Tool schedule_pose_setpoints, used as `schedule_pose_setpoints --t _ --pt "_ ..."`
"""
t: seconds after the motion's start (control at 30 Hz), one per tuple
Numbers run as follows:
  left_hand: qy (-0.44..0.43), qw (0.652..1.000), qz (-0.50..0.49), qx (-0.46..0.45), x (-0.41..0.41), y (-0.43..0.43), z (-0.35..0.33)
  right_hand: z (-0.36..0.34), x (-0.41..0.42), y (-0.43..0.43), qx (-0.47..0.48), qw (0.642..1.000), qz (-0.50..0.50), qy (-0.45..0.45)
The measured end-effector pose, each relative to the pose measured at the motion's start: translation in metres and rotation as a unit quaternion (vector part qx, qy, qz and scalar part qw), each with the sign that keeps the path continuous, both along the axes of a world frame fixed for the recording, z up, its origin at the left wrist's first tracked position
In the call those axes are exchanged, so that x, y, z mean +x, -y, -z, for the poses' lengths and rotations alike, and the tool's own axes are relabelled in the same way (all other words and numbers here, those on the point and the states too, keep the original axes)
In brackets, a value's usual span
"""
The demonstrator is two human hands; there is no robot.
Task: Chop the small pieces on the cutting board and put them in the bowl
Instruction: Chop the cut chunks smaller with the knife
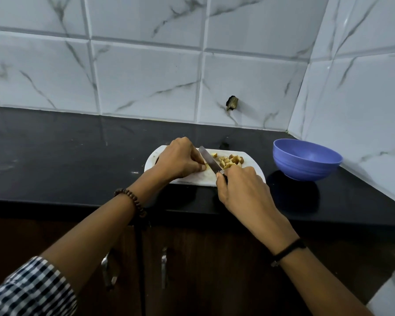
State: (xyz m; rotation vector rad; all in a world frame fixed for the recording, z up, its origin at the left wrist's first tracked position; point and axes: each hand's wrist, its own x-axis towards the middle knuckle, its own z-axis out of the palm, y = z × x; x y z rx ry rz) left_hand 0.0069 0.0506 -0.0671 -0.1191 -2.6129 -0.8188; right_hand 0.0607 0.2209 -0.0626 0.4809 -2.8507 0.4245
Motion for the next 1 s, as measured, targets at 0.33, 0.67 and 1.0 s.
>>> schedule_pose_setpoints --t 0.33,0.67,1.0 --pt "-0.01 1.0 -0.006 0.008 0.003 0.0 0.003 -0.007 0.005 -0.013 -0.005 0.999 -0.019 0.046" --pt "0.011 1.0 0.012 0.0 0.001 0.004 0.001 -0.038 0.028 -0.046 -0.013 0.998 -0.024 0.061" --pt "0.033 0.997 0.044 -0.055 -0.02 0.011 0.0 -0.032 0.019 -0.057 -0.089 0.996 -0.008 0.023"
